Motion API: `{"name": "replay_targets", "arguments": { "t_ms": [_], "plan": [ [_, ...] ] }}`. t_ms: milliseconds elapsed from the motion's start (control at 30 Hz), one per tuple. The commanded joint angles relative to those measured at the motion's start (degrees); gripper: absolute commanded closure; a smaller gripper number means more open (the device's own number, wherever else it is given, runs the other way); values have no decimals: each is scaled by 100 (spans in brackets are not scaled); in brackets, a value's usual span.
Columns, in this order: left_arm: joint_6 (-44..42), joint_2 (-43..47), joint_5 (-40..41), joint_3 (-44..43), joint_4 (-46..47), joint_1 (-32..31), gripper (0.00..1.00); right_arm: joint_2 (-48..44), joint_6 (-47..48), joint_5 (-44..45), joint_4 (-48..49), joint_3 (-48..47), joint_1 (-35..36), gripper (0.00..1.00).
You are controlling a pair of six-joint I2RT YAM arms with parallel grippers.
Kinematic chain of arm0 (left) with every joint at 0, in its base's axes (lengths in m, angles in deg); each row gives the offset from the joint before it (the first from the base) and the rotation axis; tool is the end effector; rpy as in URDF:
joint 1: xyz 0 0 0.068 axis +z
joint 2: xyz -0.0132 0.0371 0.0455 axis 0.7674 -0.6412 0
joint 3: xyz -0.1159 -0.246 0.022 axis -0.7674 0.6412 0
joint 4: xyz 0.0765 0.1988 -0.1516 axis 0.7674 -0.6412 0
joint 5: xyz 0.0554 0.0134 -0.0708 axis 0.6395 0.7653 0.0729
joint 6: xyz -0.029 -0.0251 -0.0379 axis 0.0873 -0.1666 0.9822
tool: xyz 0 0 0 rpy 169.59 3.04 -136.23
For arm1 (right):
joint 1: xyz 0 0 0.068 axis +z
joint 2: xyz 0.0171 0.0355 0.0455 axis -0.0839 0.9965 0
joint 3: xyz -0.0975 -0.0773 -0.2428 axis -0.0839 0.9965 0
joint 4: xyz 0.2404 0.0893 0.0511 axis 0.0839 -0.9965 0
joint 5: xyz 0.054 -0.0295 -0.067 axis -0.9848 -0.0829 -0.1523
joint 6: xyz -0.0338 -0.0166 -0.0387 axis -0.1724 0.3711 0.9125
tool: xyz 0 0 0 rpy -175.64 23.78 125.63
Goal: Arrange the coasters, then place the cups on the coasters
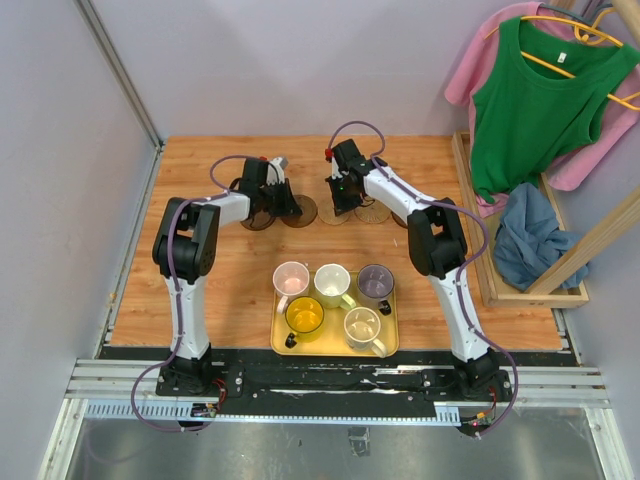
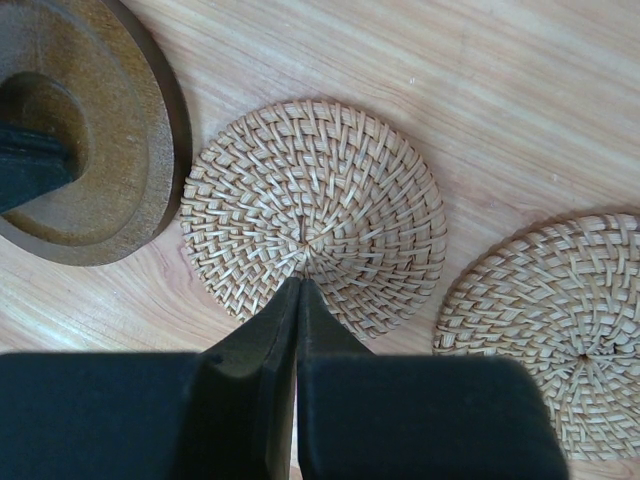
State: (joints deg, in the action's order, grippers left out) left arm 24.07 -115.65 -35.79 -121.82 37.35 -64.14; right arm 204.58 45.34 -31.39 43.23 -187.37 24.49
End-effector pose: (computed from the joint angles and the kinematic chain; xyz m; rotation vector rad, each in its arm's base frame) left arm 0.4317 -0.1238 0.1408 0.1629 2.3455 -0.7971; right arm 0.4584 0.2635 0.1771 -0.4285 2.5535 0.4783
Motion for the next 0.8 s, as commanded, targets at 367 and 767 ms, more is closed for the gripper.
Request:
{"name": "replay_targets", "arguments": {
  "t_ms": [367, 767],
  "plan": [
    [-221, 1007, 462, -869, -509, 12, 88, -1768, 425, 662, 216, 478, -22, 87],
    [-279, 3158, 1172, 859, 489, 86, 86, -4652, 521, 1671, 1956, 2496, -25, 2]
  ]
}}
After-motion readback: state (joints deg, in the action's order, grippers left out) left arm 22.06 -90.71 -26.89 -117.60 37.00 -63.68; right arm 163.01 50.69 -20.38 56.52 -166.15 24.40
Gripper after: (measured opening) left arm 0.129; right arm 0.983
